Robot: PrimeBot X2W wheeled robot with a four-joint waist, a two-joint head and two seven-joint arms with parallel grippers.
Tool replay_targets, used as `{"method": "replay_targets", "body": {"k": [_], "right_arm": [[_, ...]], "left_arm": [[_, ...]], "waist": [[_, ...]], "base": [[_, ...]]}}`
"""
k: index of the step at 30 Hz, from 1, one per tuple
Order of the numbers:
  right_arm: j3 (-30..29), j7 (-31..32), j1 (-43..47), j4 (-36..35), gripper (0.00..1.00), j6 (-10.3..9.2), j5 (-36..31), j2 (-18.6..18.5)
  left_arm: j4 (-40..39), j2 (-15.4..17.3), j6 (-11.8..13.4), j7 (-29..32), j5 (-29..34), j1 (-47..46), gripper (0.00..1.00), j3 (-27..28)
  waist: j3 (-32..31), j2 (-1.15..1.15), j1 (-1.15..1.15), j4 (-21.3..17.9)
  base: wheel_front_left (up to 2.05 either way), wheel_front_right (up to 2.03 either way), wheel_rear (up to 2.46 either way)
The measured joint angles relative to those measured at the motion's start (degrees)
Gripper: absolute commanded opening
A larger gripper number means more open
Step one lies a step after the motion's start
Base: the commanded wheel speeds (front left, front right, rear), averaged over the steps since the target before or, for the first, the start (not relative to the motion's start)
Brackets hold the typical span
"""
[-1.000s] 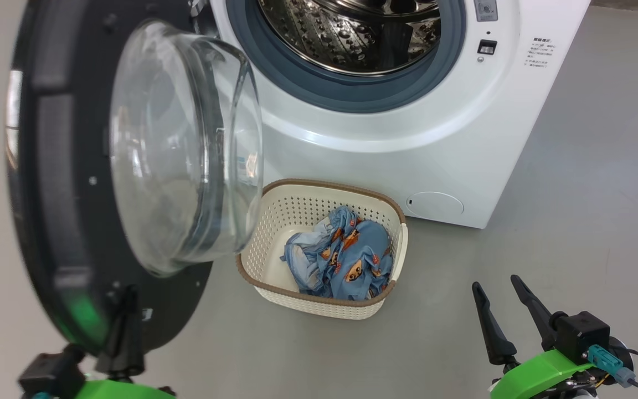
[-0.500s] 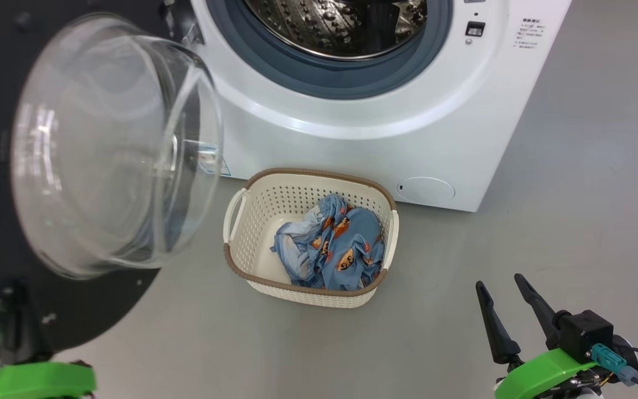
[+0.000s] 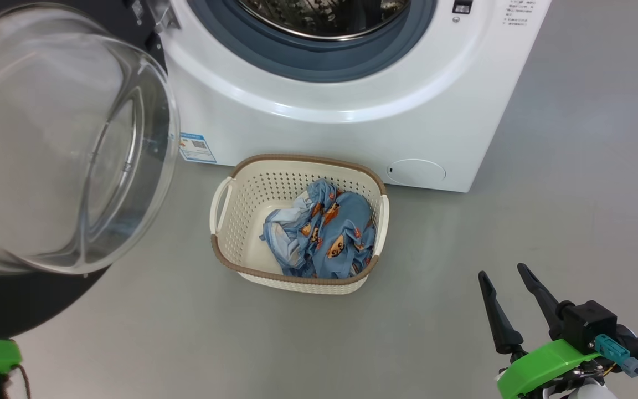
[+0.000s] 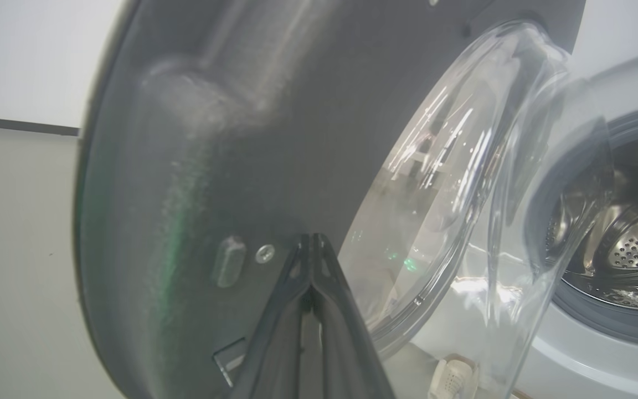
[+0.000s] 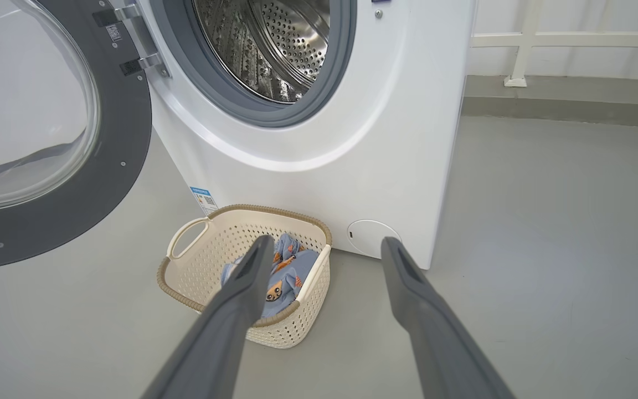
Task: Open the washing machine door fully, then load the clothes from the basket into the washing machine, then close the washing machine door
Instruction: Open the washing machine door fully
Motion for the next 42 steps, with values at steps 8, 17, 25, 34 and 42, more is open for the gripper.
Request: {"method": "replay_targets", "body": {"k": [8, 17, 25, 34, 42], "right_arm": [[0.2, 0.0, -1.2, 0.1, 1.00, 0.00, 0.0, -0.3], [0.4, 0.0, -2.1, 0.1, 1.00, 0.00, -0.1, -0.4], [0.3, 0.0, -2.1, 0.2, 1.00, 0.00, -0.1, -0.3], [0.1, 0.0, -2.1, 0.2, 1.00, 0.00, -0.1, -0.1], [0.0, 0.0, -2.0, 0.2, 1.00, 0.00, -0.1, 0.2]], "left_arm": [[6.2, 3.1, -1.5, 0.0, 3.4, -5.2, 0.00, 4.8], [9.3, 3.8, -2.4, 0.0, 5.8, -8.4, 0.00, 8.3], [9.5, 3.5, -3.0, 0.0, 7.7, -8.9, 0.00, 9.7], [4.0, 1.0, -3.7, 0.0, 9.7, -8.3, 0.00, 8.6], [-2.6, -1.1, -4.0, 0.0, 9.5, -4.3, 0.00, 5.9]], "waist": [[1.5, 0.00, 0.00, -0.9], [2.5, 0.00, 0.00, -1.8], [2.2, 0.00, 0.00, -2.0], [1.2, 0.00, 0.00, -1.7], [-0.1, 0.00, 0.00, -1.8]], "base": [[0.00, 0.00, 0.00], [0.00, 0.00, 0.00], [0.00, 0.00, 0.00], [0.00, 0.00, 0.00], [0.00, 0.00, 0.00]]}}
